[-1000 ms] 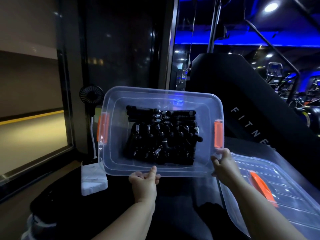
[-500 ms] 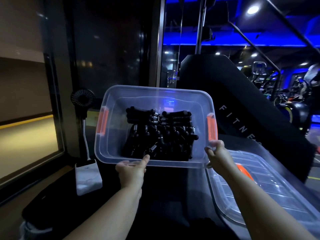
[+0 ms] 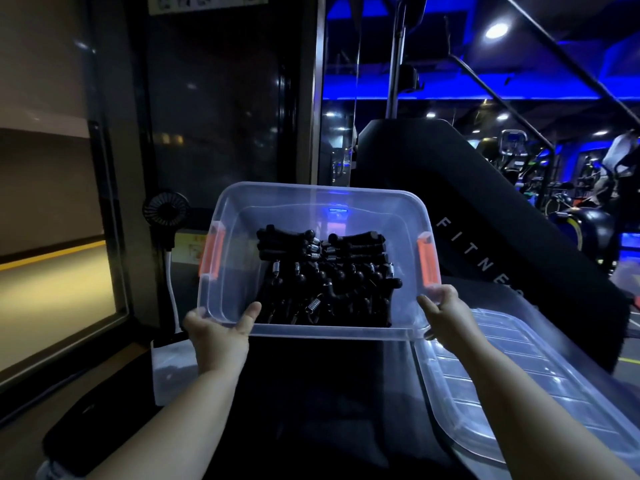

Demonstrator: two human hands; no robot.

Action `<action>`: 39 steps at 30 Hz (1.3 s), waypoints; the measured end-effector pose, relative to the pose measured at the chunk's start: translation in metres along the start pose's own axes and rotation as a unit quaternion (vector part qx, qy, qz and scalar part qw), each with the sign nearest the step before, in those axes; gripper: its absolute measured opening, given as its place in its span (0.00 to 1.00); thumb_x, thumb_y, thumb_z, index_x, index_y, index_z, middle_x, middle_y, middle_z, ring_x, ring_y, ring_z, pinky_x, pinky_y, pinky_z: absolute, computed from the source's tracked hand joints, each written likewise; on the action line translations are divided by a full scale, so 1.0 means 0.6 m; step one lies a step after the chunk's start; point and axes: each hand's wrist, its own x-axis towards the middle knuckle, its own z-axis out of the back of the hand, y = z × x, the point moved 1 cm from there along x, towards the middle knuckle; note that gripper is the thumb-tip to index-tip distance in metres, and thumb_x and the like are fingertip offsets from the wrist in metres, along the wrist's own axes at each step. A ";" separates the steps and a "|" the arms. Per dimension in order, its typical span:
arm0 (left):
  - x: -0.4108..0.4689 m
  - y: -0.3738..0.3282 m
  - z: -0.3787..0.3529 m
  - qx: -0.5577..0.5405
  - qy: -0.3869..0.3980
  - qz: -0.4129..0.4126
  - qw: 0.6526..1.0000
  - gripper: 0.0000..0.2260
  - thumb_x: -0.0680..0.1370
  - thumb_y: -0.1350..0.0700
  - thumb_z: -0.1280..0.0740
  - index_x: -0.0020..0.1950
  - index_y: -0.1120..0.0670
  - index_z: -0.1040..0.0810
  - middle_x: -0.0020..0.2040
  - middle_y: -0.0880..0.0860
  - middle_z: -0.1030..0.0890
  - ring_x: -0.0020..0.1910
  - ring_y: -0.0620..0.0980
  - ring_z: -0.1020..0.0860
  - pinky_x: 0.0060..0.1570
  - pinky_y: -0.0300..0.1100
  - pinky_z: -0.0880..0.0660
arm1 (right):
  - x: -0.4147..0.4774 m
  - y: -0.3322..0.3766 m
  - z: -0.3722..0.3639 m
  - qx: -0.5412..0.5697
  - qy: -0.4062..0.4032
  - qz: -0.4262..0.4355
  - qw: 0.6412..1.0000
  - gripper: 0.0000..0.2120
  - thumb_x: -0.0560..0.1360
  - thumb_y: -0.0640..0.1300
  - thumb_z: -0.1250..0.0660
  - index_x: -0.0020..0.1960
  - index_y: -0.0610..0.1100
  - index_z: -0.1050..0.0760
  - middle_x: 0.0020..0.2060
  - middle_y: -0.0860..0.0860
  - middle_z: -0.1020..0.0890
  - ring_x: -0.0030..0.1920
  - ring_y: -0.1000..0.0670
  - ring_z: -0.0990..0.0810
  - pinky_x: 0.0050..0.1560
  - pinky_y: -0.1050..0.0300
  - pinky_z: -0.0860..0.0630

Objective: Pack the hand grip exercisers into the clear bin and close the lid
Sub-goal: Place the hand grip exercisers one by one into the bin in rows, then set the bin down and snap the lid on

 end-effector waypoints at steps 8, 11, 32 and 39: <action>0.078 -0.044 0.013 0.181 0.021 -0.116 0.976 0.29 0.69 0.42 0.26 0.60 0.59 0.31 0.53 0.58 0.24 0.48 0.58 0.24 0.44 0.49 0.26 | 0.017 0.014 0.000 -0.017 -0.003 0.002 1.000 0.12 0.79 0.48 0.37 0.49 0.38 0.28 0.32 0.45 0.24 0.20 0.50 0.22 0.18 0.64 0.31; 0.110 -0.051 0.012 0.181 0.024 -0.102 0.978 0.21 0.73 0.40 0.31 0.53 0.55 0.30 0.48 0.57 0.22 0.41 0.57 0.24 0.37 0.46 0.30 | 0.016 0.014 0.001 -0.012 -0.001 0.003 1.000 0.13 0.78 0.49 0.37 0.48 0.38 0.27 0.29 0.44 0.25 0.20 0.48 0.22 0.18 0.64 0.30; 0.183 -0.039 -0.021 0.185 0.011 -0.098 0.978 0.20 0.79 0.37 0.44 0.38 0.52 0.31 0.36 0.55 0.24 0.36 0.59 0.25 0.38 0.49 0.29 | 0.097 0.078 0.005 -0.134 -0.074 -0.060 0.986 0.28 0.74 0.67 0.44 0.58 0.43 0.35 0.50 0.41 0.26 0.50 0.39 0.24 0.48 0.49 0.29; 0.204 -0.050 -0.023 0.272 0.031 -0.103 0.956 0.20 0.79 0.36 0.46 0.43 0.52 0.29 0.39 0.57 0.23 0.41 0.60 0.24 0.41 0.49 0.29 | 0.143 0.110 -0.008 -0.206 -0.063 -0.081 0.973 0.28 0.79 0.63 0.52 0.63 0.42 0.31 0.57 0.38 0.28 0.46 0.41 0.29 0.46 0.50 0.32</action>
